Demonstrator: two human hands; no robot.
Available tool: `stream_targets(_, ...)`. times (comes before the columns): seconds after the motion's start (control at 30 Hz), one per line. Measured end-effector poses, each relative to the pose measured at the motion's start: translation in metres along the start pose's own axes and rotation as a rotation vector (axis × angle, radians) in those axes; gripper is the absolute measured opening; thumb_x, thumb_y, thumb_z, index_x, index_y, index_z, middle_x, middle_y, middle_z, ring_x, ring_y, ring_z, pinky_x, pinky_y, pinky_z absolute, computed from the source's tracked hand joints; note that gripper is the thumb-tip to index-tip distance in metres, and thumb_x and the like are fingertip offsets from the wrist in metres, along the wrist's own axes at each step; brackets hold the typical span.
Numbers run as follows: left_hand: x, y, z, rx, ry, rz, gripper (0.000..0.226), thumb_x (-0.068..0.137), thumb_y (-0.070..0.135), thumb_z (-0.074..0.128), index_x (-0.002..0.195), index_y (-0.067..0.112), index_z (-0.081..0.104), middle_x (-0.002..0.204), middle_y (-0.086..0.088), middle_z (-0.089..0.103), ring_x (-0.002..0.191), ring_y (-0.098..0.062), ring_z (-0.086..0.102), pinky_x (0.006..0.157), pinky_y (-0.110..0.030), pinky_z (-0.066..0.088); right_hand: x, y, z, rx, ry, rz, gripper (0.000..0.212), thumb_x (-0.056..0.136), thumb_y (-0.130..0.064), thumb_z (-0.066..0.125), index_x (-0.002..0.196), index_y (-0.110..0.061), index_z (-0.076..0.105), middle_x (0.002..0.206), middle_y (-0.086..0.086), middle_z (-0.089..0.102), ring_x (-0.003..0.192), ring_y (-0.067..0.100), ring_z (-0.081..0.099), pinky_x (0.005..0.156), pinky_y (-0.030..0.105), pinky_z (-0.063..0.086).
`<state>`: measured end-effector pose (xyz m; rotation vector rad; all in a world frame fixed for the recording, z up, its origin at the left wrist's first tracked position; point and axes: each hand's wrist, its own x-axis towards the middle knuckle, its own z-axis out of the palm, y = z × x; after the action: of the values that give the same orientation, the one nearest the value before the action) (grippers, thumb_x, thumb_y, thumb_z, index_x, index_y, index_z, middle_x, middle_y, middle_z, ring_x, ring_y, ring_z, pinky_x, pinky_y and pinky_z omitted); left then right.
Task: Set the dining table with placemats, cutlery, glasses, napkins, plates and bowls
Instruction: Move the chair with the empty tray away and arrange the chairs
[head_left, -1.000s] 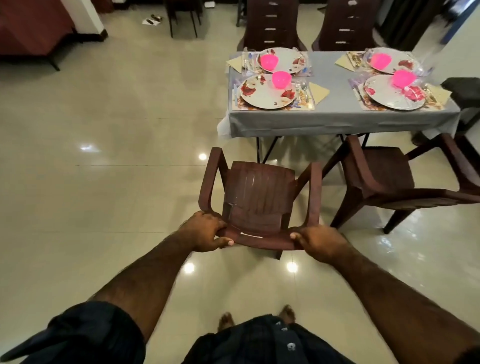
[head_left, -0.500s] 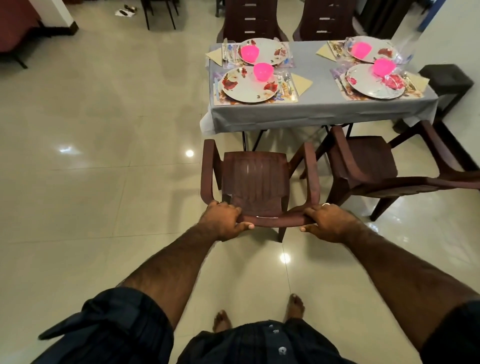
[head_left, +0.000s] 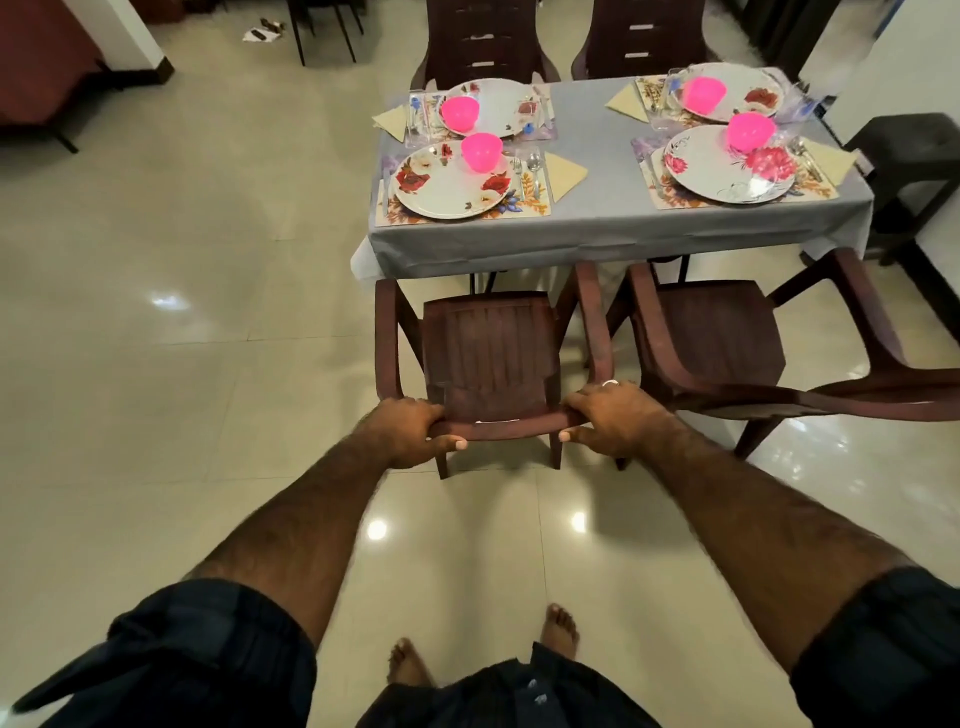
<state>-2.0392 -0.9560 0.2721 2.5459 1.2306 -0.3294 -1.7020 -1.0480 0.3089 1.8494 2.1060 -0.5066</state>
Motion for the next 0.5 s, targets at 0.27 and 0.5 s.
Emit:
stream_targets(0.27,-0.006,0.002,0.011,0.024,0.047,0.003,0.070,0.091,0.087,0.022,0.126,0.039,0.060,0.116,0.011,0.071,0.104,-0.016,0.064,0.093,-0.044,0.056,0.010,0.011,0.014,0.012,0.010,-0.081,0.061,0.095,-0.074,0.039,0.142,-0.038,0.049,0.130,-0.003,0.064,0.121,0.025,0.058,0.110,0.051,0.042)
stream_targets(0.5,-0.019,-0.008,0.020,0.005,0.036,-0.020,0.088,0.082,0.095,0.007,0.128,0.040,0.058,0.118,0.014,0.068,0.106,-0.013,0.061,0.095,-0.043,0.055,-0.004,-0.011,0.020,0.031,0.012,-0.062,0.060,0.097,-0.073,0.040,0.142,-0.035,0.051,0.128,0.001,0.065,0.121,0.025,0.057,0.110,0.050,0.040)
